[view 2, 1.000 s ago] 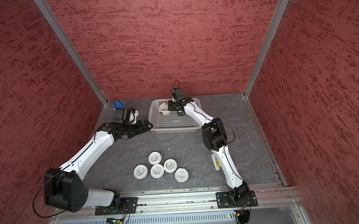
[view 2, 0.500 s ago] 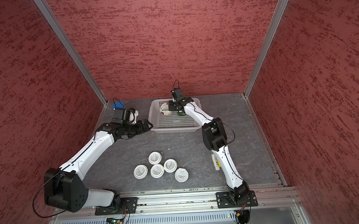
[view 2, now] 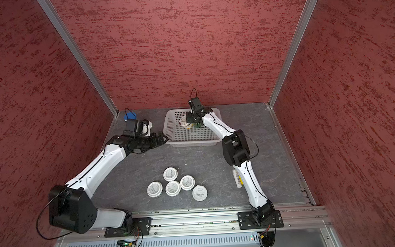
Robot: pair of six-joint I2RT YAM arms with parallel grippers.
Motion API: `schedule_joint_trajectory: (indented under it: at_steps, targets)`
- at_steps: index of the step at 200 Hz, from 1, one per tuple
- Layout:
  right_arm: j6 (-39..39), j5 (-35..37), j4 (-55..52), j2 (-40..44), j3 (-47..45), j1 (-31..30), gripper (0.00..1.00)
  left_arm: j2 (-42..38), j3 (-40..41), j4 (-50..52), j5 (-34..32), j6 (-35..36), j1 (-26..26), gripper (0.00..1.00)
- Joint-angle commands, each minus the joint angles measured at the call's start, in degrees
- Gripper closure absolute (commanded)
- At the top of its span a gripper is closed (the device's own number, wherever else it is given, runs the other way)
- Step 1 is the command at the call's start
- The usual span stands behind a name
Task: Put the yogurt in the basket
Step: Place the yogurt in the basket.
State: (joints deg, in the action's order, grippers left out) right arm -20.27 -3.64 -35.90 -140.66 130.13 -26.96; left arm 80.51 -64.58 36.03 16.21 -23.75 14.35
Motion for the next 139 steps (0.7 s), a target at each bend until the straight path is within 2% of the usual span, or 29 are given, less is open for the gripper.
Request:
schedule_joint_trajectory:
  at_steps: [1, 74, 139]
  targets:
    - [1.3, 1.8, -1.7, 0.2, 1.9, -0.4, 0.70, 0.6, 0.4, -0.6, 0.0, -0.2, -0.5, 0.00]
    - [2.3, 1.0, -2.5, 3.1, 2.3, -1.3, 0.68, 0.4, 0.5, -0.8, 0.1, -0.4, -0.5, 0.00]
    - [3.7, 3.7, -4.3, 3.2, 1.9, -2.5, 0.71, 0.1, 0.7, -1.0, 0.7, -0.5, -0.5, 0.00]
